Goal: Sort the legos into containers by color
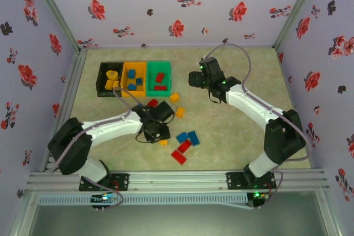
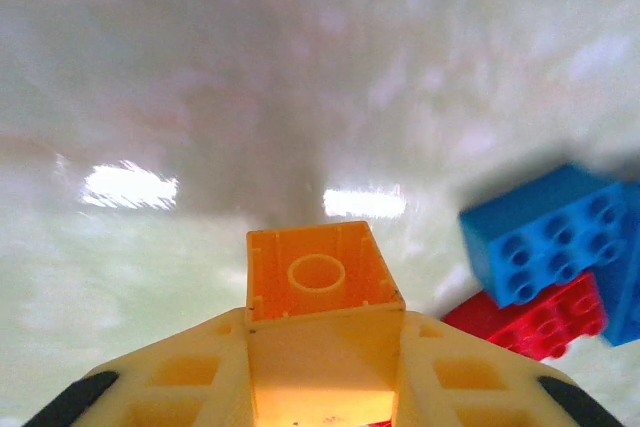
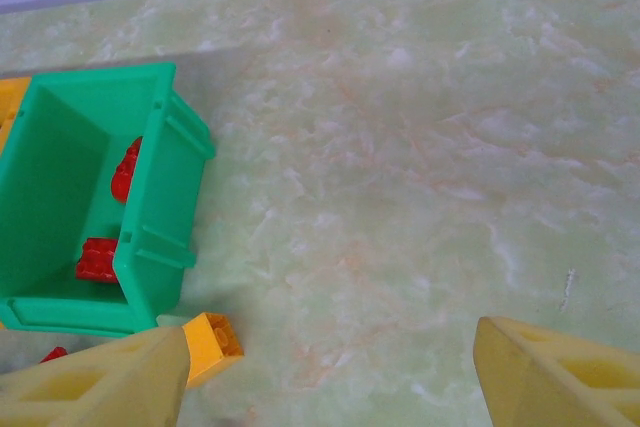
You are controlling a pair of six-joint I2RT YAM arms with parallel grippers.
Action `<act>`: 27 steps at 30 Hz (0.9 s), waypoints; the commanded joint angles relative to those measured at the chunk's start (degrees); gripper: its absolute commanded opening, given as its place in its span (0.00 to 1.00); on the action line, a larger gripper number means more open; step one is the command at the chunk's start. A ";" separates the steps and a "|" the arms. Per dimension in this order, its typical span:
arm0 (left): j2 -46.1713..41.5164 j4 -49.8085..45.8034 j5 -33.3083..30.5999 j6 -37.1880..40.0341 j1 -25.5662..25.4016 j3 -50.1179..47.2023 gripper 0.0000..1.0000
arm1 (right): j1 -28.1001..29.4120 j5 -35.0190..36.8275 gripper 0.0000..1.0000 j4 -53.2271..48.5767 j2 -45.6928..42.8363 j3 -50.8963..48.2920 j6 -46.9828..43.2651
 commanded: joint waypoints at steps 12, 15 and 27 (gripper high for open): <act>-4.28 -8.50 -10.21 30.21 28.37 20.24 0.24 | -0.02 -0.94 0.74 1.64 -2.37 -2.25 1.76; -2.74 -6.92 -12.38 33.79 32.69 23.20 0.24 | 0.80 -3.82 0.74 4.08 -2.92 -5.18 2.66; 17.68 -5.82 -8.62 48.42 48.66 39.41 0.23 | 8.76 -1.93 0.74 2.67 -4.02 -9.22 3.14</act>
